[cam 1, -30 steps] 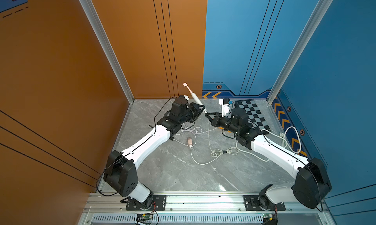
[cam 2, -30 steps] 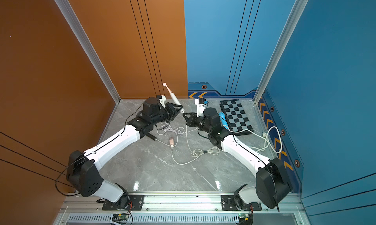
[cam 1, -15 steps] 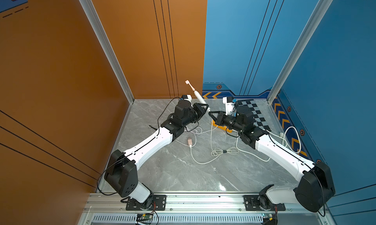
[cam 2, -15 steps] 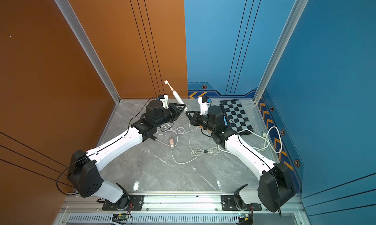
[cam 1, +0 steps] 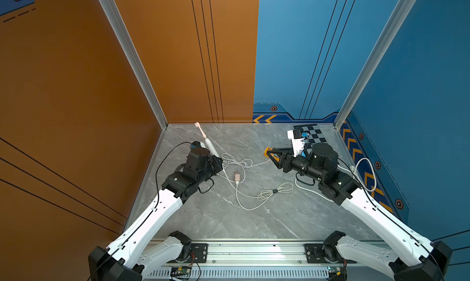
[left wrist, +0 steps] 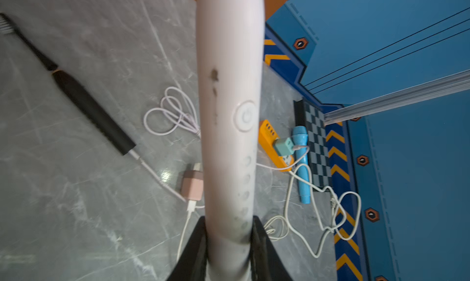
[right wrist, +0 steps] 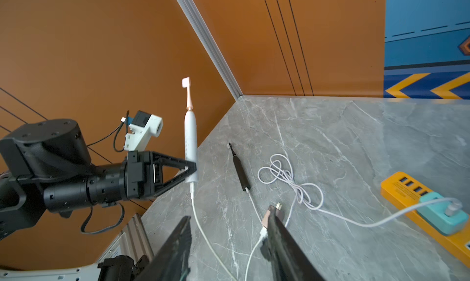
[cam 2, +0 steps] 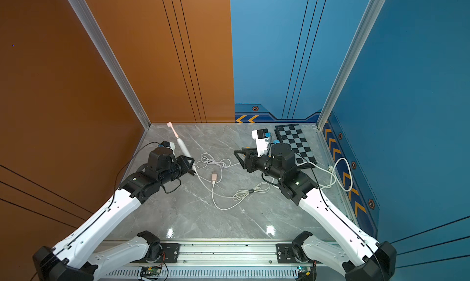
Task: Charge the electric toothbrush
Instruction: Place the electric toothbrush at the center of the board.
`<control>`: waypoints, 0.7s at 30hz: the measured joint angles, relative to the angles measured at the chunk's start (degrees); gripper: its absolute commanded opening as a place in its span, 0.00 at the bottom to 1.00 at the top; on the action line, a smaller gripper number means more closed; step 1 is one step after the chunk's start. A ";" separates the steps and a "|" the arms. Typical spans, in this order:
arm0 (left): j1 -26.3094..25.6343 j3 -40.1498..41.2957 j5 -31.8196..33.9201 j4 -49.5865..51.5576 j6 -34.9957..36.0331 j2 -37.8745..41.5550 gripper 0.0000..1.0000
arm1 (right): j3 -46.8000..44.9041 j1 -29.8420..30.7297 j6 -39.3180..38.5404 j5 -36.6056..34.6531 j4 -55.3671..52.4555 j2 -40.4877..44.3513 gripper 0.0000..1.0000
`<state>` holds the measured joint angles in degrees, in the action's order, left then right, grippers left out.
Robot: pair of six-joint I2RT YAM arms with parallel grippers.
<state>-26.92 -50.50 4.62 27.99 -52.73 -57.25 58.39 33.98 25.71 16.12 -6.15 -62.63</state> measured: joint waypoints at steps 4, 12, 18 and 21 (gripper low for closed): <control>0.37 10.80 1.27 4.79 -2.69 1.07 0.00 | 1.86 0.02 -0.68 -2.99 -2.99 -8.50 0.46; 0.79 12.98 2.80 7.65 -2.71 -11.50 0.05 | 1.84 1.03 -0.68 -3.32 -5.35 -14.51 0.47; 1.03 10.36 2.78 7.17 -0.81 -22.16 0.43 | 1.84 1.03 -0.66 -3.56 -5.40 -13.66 0.49; 1.73 9.42 3.10 7.37 0.46 -20.87 0.65 | 1.81 1.01 -0.68 -4.04 -5.42 -12.57 0.49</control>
<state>-25.19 -41.08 7.73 35.35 -52.27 -78.13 60.20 34.98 25.04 12.08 -11.57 -75.20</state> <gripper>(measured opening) 0.538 0.490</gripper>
